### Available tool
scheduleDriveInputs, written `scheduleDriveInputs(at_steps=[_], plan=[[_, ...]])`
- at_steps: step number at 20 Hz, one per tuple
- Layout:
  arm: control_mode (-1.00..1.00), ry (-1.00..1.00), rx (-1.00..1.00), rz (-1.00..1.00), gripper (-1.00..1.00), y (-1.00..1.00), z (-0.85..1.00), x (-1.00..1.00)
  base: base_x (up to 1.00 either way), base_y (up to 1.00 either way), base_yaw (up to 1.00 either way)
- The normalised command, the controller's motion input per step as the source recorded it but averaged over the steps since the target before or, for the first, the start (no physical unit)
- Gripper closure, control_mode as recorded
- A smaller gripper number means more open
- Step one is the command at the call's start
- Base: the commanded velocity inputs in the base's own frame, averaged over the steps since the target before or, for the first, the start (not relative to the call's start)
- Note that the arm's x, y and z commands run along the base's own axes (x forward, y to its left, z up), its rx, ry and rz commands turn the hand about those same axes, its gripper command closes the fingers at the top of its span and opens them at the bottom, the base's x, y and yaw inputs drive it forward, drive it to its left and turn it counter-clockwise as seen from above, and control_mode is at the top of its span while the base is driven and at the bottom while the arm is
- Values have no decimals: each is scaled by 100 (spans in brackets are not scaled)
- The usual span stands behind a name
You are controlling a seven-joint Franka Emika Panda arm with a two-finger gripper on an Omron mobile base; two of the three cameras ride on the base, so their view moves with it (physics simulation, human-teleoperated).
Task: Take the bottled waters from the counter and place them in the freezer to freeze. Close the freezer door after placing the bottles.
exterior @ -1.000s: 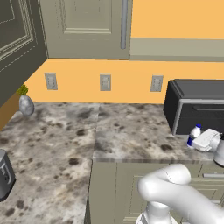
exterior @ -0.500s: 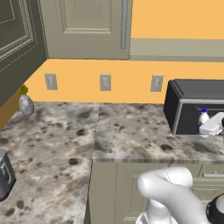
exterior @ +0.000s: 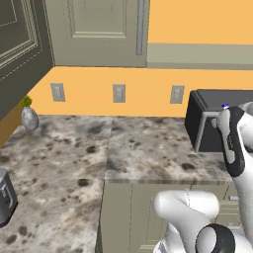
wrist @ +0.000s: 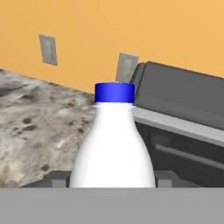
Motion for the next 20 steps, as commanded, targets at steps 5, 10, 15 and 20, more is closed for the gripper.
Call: scheduleDriveInputs(at_steps=[5,10,15,20], plan=[[-100,40,0,-58,100,46,45,-12,0,0,0],[-100,-10,2,-55,100,64,2,-13,0,0,0],[-100,-40,-1,-35,100,69,1,-25,0,0,0],[-100,-53,-8,-4,100,19,0,-15,0,0,0]])
